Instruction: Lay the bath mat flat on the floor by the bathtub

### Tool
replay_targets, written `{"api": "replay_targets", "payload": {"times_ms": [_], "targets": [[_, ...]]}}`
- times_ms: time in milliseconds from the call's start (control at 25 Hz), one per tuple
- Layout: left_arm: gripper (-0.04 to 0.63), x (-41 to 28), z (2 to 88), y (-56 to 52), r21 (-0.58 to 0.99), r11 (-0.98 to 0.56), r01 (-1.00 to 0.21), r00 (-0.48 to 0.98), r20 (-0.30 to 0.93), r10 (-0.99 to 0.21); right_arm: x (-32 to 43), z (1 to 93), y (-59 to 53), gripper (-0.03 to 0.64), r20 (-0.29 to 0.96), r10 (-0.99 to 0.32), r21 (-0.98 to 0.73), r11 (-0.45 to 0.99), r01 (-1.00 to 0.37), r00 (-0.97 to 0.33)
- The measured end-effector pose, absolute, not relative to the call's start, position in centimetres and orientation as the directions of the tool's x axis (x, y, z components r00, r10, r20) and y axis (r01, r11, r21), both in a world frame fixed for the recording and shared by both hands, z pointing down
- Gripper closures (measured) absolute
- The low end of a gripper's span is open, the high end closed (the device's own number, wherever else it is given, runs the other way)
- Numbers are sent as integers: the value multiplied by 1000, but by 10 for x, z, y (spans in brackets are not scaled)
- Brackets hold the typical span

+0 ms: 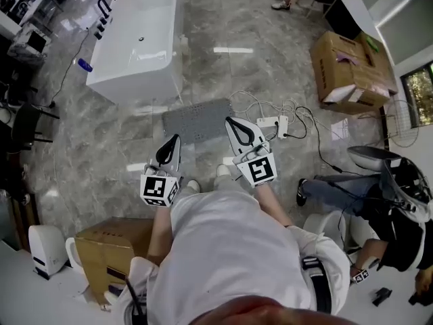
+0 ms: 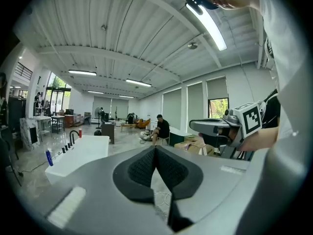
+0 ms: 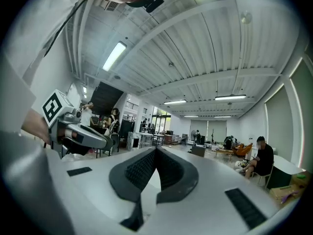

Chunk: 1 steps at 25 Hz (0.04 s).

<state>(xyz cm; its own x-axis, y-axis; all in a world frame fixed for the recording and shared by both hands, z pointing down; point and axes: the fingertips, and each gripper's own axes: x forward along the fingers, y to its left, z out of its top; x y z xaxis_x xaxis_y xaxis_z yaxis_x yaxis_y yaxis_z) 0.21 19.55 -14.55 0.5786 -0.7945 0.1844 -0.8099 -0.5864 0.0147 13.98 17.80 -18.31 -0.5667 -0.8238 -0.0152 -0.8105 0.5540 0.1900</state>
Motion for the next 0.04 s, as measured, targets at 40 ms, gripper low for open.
{"api": "replay_targets", "payload": {"times_ms": [40], "targets": [[598,12,-146,190,1,-586,-810,576,187,-796,150,-182,172,615,-13,-821,193,559,-806,-571]]}}
